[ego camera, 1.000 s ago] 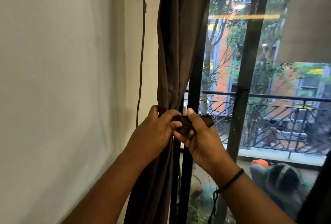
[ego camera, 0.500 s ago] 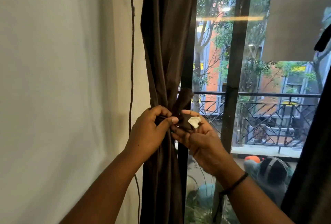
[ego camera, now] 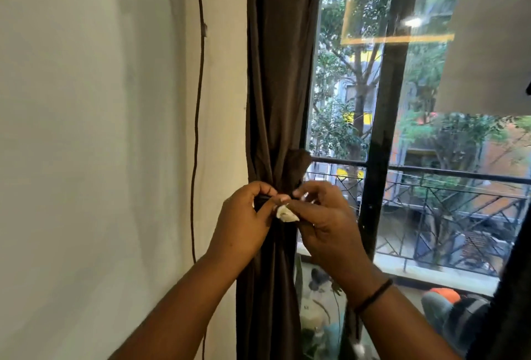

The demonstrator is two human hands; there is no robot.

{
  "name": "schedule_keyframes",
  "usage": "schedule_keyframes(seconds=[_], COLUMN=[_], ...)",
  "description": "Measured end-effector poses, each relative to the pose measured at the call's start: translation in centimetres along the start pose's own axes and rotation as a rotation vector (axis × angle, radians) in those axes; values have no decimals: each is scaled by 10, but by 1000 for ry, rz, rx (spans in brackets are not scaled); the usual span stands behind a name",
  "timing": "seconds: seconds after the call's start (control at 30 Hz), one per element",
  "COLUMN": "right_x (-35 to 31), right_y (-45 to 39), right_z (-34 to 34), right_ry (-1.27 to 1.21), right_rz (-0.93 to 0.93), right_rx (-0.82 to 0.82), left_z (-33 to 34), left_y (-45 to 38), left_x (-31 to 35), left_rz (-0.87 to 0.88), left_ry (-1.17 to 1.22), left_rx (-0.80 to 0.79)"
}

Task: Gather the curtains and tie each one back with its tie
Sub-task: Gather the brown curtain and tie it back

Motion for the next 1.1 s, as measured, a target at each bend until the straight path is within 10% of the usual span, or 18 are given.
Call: schedule_keyframes(seconds=[0.27,0.47,0.77,1.1], right_x=[3,-11,-37,-60], right_y=[-28,-16,-17,-17], right_z=[-9,1,15,33], right_ry=[85,-155,-342,-920], right_rz=[-226,-117,185,747], right_rx=[-168,-248,-144,-24], left_z=[0,-19,-56,-78], left_y=[14,21,19,-7], left_x=[23,28,44,15], left_rz=[270,493,424,144], left_ry=[-782,-929,-708,-167], left_rx=[87,-40,-342,-316])
Point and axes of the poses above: each hand's wrist, its own y-axis away from the middle knuckle, its own z-axis out of the palm, x = y × z, the point moved 3 cm from there along -y, towards the middle knuckle, and after that the axes turned 14 degrees about y, right-handed, at the moved point
